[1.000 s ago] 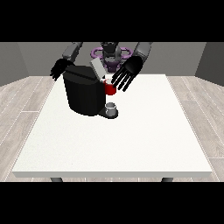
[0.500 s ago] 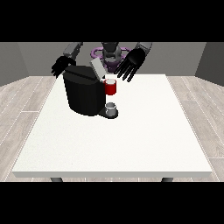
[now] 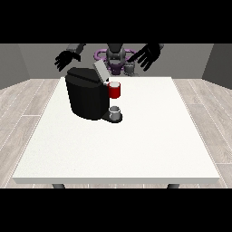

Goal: Insert the coffee pod into the coffee machine and close the lid

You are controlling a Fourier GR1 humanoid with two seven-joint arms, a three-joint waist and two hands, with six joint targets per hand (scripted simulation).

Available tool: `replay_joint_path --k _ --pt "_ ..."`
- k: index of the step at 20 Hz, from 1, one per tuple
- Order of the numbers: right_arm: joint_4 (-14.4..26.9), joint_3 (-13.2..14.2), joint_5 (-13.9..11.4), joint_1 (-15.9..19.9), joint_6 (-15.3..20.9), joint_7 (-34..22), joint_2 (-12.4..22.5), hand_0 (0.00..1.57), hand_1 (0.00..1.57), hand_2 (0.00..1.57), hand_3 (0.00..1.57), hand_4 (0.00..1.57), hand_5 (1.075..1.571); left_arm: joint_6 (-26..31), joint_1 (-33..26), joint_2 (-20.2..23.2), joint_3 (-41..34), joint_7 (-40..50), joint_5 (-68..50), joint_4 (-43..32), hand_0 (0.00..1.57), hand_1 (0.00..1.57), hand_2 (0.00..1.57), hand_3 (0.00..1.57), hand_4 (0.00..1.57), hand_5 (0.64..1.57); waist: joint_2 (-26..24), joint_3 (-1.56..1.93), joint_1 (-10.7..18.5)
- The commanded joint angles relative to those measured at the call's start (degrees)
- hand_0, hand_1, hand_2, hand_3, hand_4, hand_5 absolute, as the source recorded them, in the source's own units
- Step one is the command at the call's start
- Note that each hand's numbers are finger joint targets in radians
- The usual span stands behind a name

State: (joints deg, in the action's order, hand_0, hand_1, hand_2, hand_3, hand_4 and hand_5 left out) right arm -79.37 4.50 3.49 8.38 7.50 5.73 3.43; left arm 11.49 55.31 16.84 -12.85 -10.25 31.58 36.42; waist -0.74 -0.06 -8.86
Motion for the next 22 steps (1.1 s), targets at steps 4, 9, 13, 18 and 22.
replay_joint_path --k 4,9,13,18,22 --pt "-3.5 0.2 2.4 -1.5 -5.9 -3.9 4.6 0.00 0.00 0.00 0.00 0.37 1.571 0.9 -12.4 -7.2 -5.9 -6.2 -9.3 0.1 0.00 0.00 0.00 0.00 0.00 1.571 -9.1 -0.02 5.9" --pt "-6.4 -1.0 1.0 3.0 -4.9 -9.2 5.6 0.00 0.00 0.00 0.00 0.00 1.571 3.2 -16.3 -10.6 -8.2 -5.6 -14.1 0.6 0.00 0.00 0.00 0.00 0.14 1.571 -12.6 -0.01 9.7" --pt "-5.3 -0.6 1.9 3.1 -7.4 -5.3 5.9 0.00 0.00 0.00 0.00 0.00 1.571 2.1 -17.3 -11.9 -8.2 -4.8 -15.9 4.1 0.00 0.00 0.00 0.00 0.00 1.571 -9.9 0.07 12.4" --pt "-4.5 -2.0 -0.2 4.5 -7.5 -8.9 6.7 0.00 0.00 0.00 0.00 0.00 1.571 6.8 -21.7 -13.1 -7.4 -3.9 -19.5 8.4 0.00 0.00 0.00 0.00 0.00 1.571 -11.4 0.06 15.9" --pt "-1.0 -2.4 -2.8 7.5 -7.2 -7.6 7.2 0.00 0.00 0.00 0.00 0.22 1.571 5.2 -24.7 -16.7 -3.6 -2.2 -22.0 11.4 0.00 0.00 0.00 0.00 0.14 1.571 -11.0 0.08 19.2"
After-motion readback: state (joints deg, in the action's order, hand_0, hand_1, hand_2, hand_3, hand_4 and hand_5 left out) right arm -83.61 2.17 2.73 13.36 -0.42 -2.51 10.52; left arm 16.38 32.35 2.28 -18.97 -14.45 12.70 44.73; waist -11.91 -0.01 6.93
